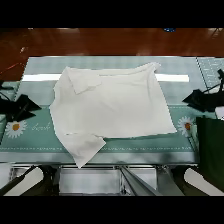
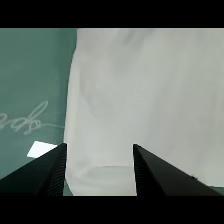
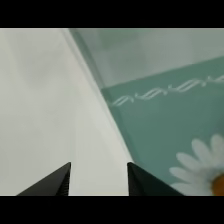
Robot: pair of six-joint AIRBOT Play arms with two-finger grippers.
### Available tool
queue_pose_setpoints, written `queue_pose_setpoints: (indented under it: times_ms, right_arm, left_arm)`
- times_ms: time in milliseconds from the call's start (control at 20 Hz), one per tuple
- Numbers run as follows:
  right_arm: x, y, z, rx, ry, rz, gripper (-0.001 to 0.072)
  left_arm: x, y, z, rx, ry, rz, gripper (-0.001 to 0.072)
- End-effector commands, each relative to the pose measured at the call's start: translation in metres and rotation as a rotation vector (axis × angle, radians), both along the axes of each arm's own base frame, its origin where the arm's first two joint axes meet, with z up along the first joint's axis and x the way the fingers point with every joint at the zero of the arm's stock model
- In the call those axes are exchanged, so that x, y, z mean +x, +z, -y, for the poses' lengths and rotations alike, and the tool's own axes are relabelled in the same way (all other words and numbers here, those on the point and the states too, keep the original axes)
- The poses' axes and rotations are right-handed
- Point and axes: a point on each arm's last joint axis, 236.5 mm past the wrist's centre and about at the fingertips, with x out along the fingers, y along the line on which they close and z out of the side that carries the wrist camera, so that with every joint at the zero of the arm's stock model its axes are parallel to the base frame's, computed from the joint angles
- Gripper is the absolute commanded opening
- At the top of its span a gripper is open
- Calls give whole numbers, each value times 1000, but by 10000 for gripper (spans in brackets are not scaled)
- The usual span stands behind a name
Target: Fold the shirts.
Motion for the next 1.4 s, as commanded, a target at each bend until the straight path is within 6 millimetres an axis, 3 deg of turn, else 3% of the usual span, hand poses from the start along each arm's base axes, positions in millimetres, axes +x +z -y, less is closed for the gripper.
queue_pose_setpoints:
  times_ms: [0,300,650,750,900,950,1150,1350]
  right_arm:
    - [-43,-12,-36,63,-12,52,412]
    - [-52,-3,-47,84,14,69,414]
    - [-42,10,-59,151,9,123,417]
    - [-45,4,-41,108,-26,103,417]
    - [-79,-23,24,-10,-202,-40,417]
    - [-93,-34,29,6,-262,-97,417]
    - [-102,-64,-20,211,-258,-151,417]
    - [-106,-85,-39,263,-208,-245,416]
  left_arm:
    - [-50,-40,18,14,70,-16,509]
    - [-94,-79,52,-167,67,-222,509]
    - [-61,-102,81,-217,49,-184,495]
    - [-50,-105,85,-201,52,-152,31]
    - [-51,-103,87,-200,9,-137,20]
    - [-51,-103,88,-201,-2,-135,20]
    - [-50,-103,87,-196,-1,-129,21]
    - [-50,-103,88,-195,-4,-129,21]
